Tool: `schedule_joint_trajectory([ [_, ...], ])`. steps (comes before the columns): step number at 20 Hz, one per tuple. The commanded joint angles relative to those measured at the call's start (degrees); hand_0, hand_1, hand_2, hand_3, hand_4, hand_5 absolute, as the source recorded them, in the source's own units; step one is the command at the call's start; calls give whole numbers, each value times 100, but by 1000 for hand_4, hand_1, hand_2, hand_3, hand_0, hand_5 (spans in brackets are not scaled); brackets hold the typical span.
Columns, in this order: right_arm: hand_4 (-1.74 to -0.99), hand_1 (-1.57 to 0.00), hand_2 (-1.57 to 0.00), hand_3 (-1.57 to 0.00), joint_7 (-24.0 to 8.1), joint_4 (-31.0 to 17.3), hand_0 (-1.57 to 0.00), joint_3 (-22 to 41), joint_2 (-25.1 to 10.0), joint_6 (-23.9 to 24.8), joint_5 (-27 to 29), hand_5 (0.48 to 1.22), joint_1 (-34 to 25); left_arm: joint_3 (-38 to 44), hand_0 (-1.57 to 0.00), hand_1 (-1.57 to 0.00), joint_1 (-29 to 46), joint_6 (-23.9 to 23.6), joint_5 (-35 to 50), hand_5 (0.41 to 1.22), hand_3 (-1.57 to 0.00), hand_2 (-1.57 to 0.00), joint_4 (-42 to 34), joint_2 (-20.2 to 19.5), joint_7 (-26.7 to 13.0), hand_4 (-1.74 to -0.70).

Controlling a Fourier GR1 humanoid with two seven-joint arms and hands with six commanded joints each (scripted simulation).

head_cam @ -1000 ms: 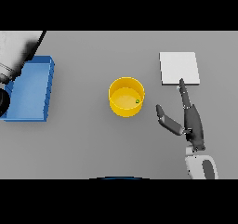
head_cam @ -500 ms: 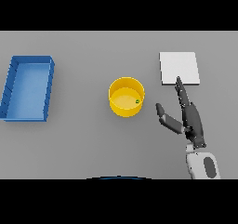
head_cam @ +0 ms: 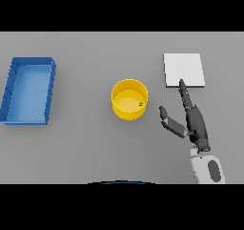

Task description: Pick up the red beaker and tilt it to pour out 1 green nut into yellow bowl. Pick up the yellow bowl and place it on the metallic measuring scale.

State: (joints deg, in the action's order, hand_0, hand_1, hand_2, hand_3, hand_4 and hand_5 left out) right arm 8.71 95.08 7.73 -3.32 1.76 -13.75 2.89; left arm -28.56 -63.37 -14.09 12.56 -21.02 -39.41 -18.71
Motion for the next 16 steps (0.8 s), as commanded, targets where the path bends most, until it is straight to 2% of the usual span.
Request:
schedule_joint_trajectory([
  [1,-1199,1,1,1,65,1,1,8,-23,-24,-3,707,17,4,-1571,-1571,256,-192,130,1221,-1374,-1571,-362,-73,-144,-1741],
  [5,-1202,1,1,1,45,-2,1,13,-28,-17,-18,699,7,-92,-1571,-1571,1393,-854,654,1221,-1389,-1571,-1927,-369,-681,-1741],
  [9,-1186,1,1,1,29,-8,1,11,5,-20,18,687,-19,-360,-1571,-1571,2209,-1457,952,1221,-1383,-1571,-3025,-540,-1150,-1741],
  [11,-1170,1,1,1,17,12,1,-5,-8,-39,52,683,-26,-517,-1571,-1571,2440,-1620,1086,1076,-1384,-1571,-3447,-651,-1330,-1741],
  [13,-1168,1,1,1,-89,-34,1,-26,-20,-42,57,679,-120,-648,-1571,-1571,2550,-1459,1331,955,-1366,-1571,-3696,-775,-1505,-1735],
  [14,-1165,1,1,1,-92,-29,1,-29,-40,-37,43,678,-96,-756,-1571,-1571,2603,-1325,1393,888,-1407,-1571,-3871,-888,-1544,-1661],
  [15,-1165,1,1,1,-65,-71,1,-36,-17,-23,54,675,-93,-778,-1571,-1571,2675,-1190,1514,827,-1368,-1571,-4056,-1002,-1433,-1493],
  [16,-1163,1,1,1,-56,-59,1,5,-5,-12,4,671,-55,-873,-1571,-1545,2723,-950,1489,774,-1238,-1489,-4216,-1125,-1273,-1311],
])
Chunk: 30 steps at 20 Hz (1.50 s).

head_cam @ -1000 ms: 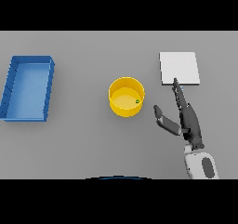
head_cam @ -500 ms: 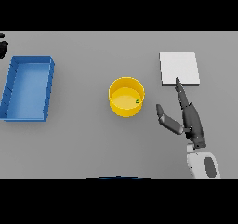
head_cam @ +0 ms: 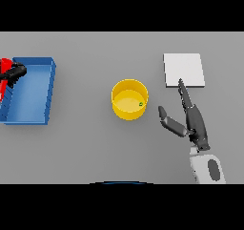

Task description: Pick up the red beaker and tilt it to pour out 1 green nut into yellow bowl. Pick up the yellow bowl and place it on the metallic measuring scale.

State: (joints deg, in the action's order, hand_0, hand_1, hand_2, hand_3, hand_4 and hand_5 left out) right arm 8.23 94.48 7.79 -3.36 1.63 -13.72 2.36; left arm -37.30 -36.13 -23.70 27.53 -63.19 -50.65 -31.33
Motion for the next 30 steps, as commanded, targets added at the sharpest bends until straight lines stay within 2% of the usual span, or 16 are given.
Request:
schedule_joint_trajectory([
  [1,-1159,1,1,1,44,28,1,15,-14,-6,-15,669,62,-37,-1495,-1380,55,266,8,740,-1098,-1311,-86,-97,200,-1155],
  [2,-1161,1,1,1,104,35,1,16,-30,0,-29,669,49,-1,-1253,-1104,175,546,153,714,-884,-1049,-198,-135,466,-1031],
  [3,-1162,1,1,1,141,36,1,21,-15,-27,11,671,71,38,-1003,-883,216,772,268,697,-707,-839,-277,-253,480,-933],
  [5,-1151,1,1,1,179,21,1,3,-22,8,-4,677,94,39,-641,-565,237,1027,346,667,-452,-536,-265,-324,449,-823],
  [7,-1145,1,1,1,180,31,1,-3,-23,-36,53,685,60,-154,-410,-361,211,1103,91,651,-289,-343,-297,-407,410,-762],
  [10,-1160,1,1,1,71,58,1,-13,-63,-35,27,688,52,-255,-209,-184,111,1029,-85,647,-147,-175,-105,-254,374,-729],
  [12,-1173,1,1,1,52,73,1,7,-61,-29,-6,688,64,-264,-134,-118,20,880,-183,647,-94,-112,71,-91,451,-715],
  [14,-1178,1,1,1,-14,114,1,50,-48,24,-106,679,79,-241,-85,-75,-69,780,-274,653,-60,-71,165,-105,473,-705],
  [16,-1163,1,1,1,-211,157,1,181,-70,115,-411,677,38,-149,-54,-48,-2,659,-242,663,-38,-45,148,-60,826,-711],
  [18,-1132,1,1,1,-192,196,1,257,-292,-124,-478,703,-71,-123,-34,-30,31,532,-249,679,-24,-29,74,-66,904,-710],
  [20,-1153,1,1,1,-96,118,1,452,-597,-440,-711,728,-297,-130,-22,-19,99,481,-271,689,-15,-18,54,-99,944,-710],
  [22,-1190,1,1,1,-380,-13,1,708,-994,-735,-1206,716,-738,-79,-13,-12,59,503,-192,676,-9,-11,29,-57,984,-719],
  [24,-1216,1,1,1,-443,-22,1,1061,-1413,-1065,-1765,704,-1142,-34,-8,-7,77,504,-140,667,-6,-7,-32,-90,1053,-720],
  [27,-1233,1,1,1,-244,-284,1,1633,-1800,-1427,-2522,703,-1785,-83,-4,-3,61,546,-169,667,-2,-3,102,33,1108,-716],
  [28,-1232,1,1,1,-78,-423,1,1798,-1906,-1507,-2724,702,-2023,-104,-3,-2,72,532,-178,669,-2,-2,60,24,1077,-715],
  [30,-1223,1,1,1,23,-652,1,2109,-2027,-1781,-3026,705,-2365,-79,-1,-1,108,584,-149,676,-1,-1,60,-39,1098,-712],
])
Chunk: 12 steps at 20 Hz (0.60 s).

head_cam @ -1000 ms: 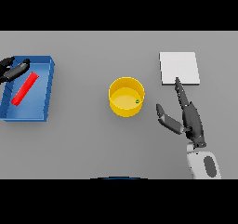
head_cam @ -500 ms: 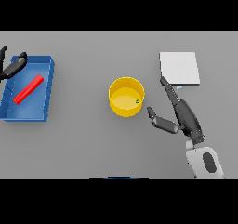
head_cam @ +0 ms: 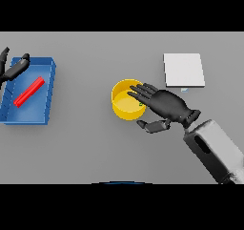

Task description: Pick up the red beaker and tilt it to pour out 1 green nut into yellow bowl. Pick up the yellow bowl and place it on the metallic measuring scale.

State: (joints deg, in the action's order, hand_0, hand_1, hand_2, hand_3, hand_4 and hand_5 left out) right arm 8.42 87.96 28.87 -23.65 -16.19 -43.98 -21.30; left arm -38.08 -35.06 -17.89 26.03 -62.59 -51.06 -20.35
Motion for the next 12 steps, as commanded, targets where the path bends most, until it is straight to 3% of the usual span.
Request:
schedule_joint_trajectory([
  [1,-1216,1,1,1,68,-115,1,123,-12,-108,-89,706,-170,35,-1,-1,-13,23,31,680,0,-1,13,-14,28,-713],
  [5,-1215,1,1,1,378,-709,1,532,-63,-423,-401,704,-787,21,0,0,11,12,68,687,0,0,-24,48,18,-720],
  [12,-1239,1,1,1,297,-1622,1,1059,199,-798,-801,705,-1496,103,1,1,116,25,167,687,1,1,-114,-52,114,-724],
])
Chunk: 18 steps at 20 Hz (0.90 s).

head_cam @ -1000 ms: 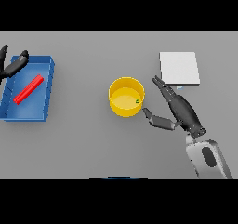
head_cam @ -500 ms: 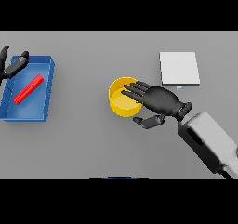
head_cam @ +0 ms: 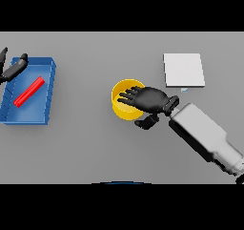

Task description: Pick up the red beaker and tilt it to pour out 1 green nut into yellow bowl. Pick up the yellow bowl and place it on the metallic measuring scale.

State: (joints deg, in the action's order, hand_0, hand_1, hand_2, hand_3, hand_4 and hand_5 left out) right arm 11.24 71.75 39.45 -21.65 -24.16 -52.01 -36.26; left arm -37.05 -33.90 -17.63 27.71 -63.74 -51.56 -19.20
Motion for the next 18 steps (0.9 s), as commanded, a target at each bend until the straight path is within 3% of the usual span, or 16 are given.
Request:
schedule_joint_trajectory([
  [1,-1250,1,1,1,48,-101,1,43,17,-54,-22,708,-111,9,1,1,14,16,8,688,1,1,5,-13,26,-724],
  [8,-1297,1,1,1,17,-496,1,216,192,-407,-69,753,-425,38,1,1,104,17,65,688,1,1,-119,-106,35,-718],
  [11,-1336,-16,-19,-43,-210,-670,-3,164,348,-489,-16,810,-410,36,1,1,113,11,63,686,1,1,-124,-100,59,-713],
  [13,-1387,-236,-176,-173,-193,-637,-287,182,342,-545,-16,873,-370,60,1,1,97,14,78,691,1,1,-121,-119,52,-714],
  [14,-1420,-473,-310,-262,-93,-691,-544,191,276,-489,-59,943,-421,60,1,1,98,26,81,692,1,1,-141,-111,94,-716],
  [16,-1512,-869,-695,-456,-10,-773,-914,229,294,-386,-79,1043,-435,84,1,1,92,48,99,692,1,1,-77,-112,100,-719],
  [18,-1586,-1121,-1010,-716,78,-720,-1150,223,242,-458,-21,1107,-425,77,1,1,97,62,87,696,1,1,-85,-98,168,-722],
])
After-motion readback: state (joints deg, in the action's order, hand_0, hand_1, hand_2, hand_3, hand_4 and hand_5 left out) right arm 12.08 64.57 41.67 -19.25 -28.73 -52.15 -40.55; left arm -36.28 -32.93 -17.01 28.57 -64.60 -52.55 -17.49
